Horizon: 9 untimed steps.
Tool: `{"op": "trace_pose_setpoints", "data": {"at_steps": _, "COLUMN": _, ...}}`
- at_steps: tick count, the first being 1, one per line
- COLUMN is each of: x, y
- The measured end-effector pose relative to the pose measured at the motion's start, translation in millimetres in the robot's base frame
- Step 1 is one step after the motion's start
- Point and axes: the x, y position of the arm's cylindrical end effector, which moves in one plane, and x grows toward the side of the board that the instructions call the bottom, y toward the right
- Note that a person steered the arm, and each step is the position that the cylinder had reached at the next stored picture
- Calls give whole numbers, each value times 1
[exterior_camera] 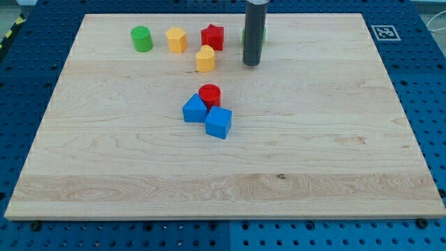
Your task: Slide the yellow heart closer to the red star
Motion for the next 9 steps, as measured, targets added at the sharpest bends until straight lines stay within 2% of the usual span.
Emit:
{"op": "trace_pose_setpoints", "data": {"at_steps": 1, "x": 31, "y": 13}}
{"op": "trace_pose_setpoints", "data": {"at_steps": 2, "x": 45, "y": -36}}
{"op": "trace_pose_setpoints", "data": {"at_steps": 3, "x": 46, "y": -116}}
{"op": "trace_pose_setpoints", "data": {"at_steps": 4, "x": 31, "y": -154}}
{"op": "trace_pose_setpoints", "data": {"at_steps": 5, "x": 4, "y": -154}}
{"op": "trace_pose_setpoints", "data": {"at_steps": 7, "x": 3, "y": -99}}
{"op": "trace_pose_setpoints", "data": {"at_steps": 9, "x": 7, "y": -91}}
